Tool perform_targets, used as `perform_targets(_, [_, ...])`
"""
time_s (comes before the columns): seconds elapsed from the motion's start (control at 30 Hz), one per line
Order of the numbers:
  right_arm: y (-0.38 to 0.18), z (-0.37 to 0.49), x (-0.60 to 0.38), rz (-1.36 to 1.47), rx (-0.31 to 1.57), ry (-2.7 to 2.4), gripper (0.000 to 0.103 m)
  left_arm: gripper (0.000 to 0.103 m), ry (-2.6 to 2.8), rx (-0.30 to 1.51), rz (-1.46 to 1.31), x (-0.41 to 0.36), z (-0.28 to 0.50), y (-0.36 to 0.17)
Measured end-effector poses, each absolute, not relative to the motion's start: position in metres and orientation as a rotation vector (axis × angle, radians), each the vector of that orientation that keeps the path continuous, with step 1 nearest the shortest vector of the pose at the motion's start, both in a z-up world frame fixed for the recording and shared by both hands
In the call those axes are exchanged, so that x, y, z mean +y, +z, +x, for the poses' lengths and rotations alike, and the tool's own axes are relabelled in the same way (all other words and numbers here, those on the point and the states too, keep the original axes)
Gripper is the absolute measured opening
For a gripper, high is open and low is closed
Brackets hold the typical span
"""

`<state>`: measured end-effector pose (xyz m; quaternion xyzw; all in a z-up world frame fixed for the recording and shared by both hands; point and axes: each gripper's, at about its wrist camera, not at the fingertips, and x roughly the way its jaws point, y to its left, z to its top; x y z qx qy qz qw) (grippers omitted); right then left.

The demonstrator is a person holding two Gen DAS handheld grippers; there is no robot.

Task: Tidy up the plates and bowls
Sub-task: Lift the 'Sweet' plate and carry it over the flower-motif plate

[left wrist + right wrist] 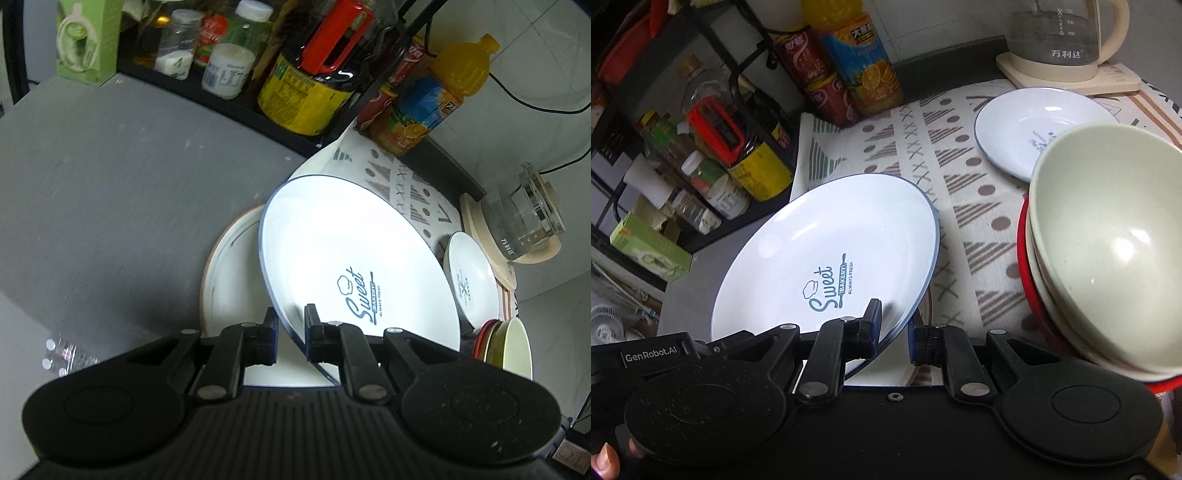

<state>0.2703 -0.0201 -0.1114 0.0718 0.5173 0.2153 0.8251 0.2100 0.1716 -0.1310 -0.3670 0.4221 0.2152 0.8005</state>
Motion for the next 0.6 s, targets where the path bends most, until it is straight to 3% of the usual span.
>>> perform_targets(0.6, [-0.121,0.255,-0.026,0.075,1.123,0.486,0.014,0.012,0.492,0.963,-0.806,0.158,0.19,-0.151])
